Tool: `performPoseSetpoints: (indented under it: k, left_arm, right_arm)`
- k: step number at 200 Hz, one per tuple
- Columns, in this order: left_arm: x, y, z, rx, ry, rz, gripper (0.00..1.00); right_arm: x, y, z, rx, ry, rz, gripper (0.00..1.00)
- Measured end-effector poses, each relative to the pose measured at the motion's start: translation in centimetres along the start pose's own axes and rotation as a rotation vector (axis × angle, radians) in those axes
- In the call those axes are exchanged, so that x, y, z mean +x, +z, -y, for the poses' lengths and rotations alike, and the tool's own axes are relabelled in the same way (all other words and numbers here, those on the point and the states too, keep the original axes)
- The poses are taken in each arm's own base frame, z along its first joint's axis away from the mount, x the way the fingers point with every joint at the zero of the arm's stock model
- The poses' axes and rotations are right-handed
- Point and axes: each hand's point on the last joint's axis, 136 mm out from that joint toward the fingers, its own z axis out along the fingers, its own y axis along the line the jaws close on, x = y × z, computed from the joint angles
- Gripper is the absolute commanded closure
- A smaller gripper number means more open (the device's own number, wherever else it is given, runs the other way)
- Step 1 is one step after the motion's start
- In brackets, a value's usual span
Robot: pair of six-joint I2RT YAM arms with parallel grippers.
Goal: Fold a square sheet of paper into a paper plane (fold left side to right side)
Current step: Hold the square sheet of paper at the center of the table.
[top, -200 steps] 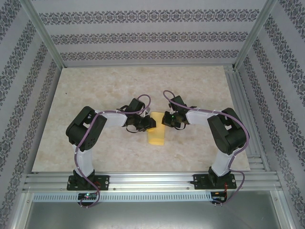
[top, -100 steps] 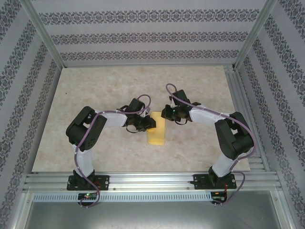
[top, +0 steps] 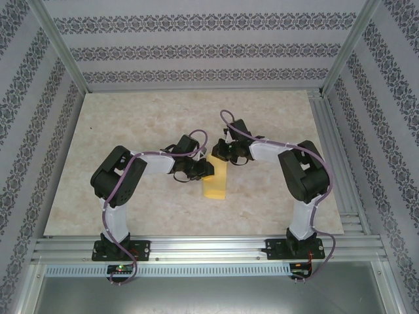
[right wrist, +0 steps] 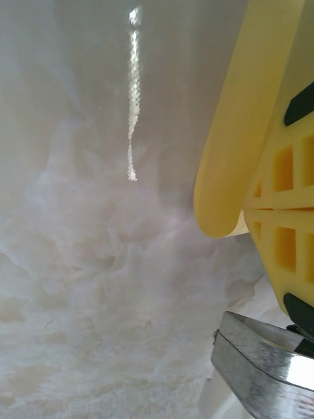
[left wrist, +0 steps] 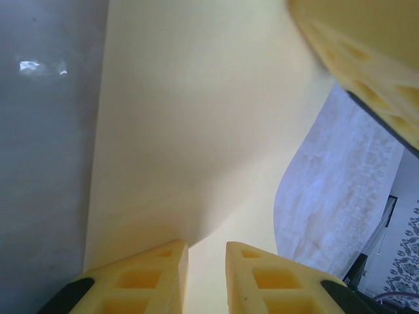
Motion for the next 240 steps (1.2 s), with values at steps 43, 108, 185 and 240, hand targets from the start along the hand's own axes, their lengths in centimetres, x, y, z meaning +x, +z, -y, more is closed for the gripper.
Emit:
performPoseSetpoints:
  k: [43, 108, 185, 240]
  left_arm:
    - [0.0, 0.0, 0.0, -0.001, 0.001, -0.001, 0.76]
    - [0.0, 0.0, 0.0, -0.002, 0.006, -0.002, 0.76]
    - [0.2, 0.0, 0.4, 0.005, 0.044, 0.0, 0.68]
    - [0.8, -0.4, 0.2, -0.006, 0.083, 0.027, 0.68]
  right_arm:
    - [0.3, 1.9, -0.6, -0.022, 0.009, -0.033, 0.93]
    - [0.5, 3.6, 0.2, -0.002, 0.02, -0.059, 0.93]
    - [0.1, 3.9, 0.3, 0.032, -0.008, -0.081, 0.94]
    - [0.1, 3.9, 0.3, 0.038, -0.013, -0.084, 0.94]
